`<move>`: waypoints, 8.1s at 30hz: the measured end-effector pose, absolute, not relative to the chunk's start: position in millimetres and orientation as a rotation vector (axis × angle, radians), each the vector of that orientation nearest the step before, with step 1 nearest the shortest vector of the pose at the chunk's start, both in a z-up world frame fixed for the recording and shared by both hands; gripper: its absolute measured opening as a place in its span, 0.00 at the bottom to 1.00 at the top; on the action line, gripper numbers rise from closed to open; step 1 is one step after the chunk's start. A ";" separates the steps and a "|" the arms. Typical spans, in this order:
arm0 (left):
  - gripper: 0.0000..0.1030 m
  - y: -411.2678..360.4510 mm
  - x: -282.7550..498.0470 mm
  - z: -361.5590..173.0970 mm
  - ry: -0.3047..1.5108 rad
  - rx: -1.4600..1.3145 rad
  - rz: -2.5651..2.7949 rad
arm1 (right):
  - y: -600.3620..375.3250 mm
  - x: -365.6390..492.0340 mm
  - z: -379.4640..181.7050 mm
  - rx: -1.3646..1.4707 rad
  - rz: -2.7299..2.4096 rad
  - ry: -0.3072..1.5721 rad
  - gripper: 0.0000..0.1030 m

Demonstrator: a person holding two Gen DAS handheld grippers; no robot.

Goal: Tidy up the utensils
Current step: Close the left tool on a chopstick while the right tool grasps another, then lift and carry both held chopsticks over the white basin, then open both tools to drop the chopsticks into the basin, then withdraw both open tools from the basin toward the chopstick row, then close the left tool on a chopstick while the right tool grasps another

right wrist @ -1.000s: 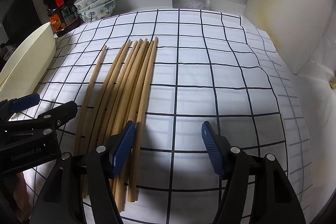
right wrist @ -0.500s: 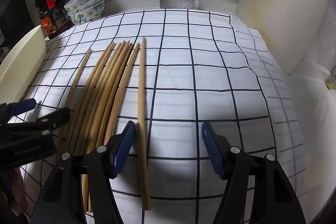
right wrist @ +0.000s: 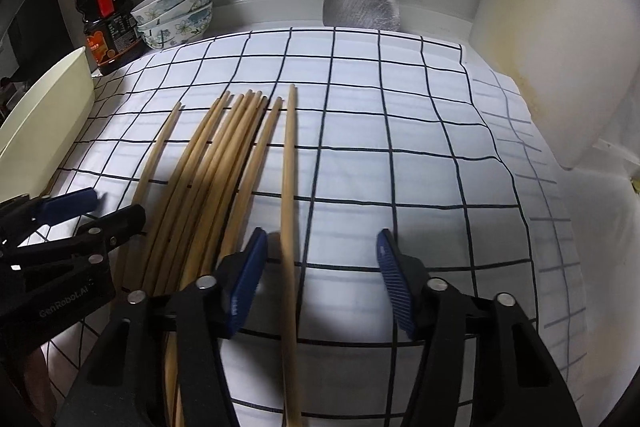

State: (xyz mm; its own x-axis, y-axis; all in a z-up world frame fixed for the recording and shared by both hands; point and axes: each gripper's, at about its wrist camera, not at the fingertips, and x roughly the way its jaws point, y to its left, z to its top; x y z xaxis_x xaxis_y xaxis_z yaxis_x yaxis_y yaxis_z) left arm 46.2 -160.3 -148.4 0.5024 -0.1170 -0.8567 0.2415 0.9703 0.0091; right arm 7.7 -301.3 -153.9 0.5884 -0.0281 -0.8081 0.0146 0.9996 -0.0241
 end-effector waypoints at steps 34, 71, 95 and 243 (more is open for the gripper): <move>0.07 -110.4 39.9 -64.0 0.980 0.134 -0.288 | -265.1 -3.1 -76.0 0.114 0.037 0.896 0.06; 0.07 154.7 105.6 -53.4 0.951 -0.079 0.015 | 23.9 117.3 -75.2 -0.019 0.451 0.983 0.06; 0.86 170.2 96.5 -56.3 0.974 -0.106 0.095 | -6.7 101.6 -70.8 0.008 0.367 0.976 0.32; 0.56 -170.0 57.2 -150.9 1.021 0.173 -0.288 | -296.3 24.5 -153.4 -0.009 -0.014 0.953 0.43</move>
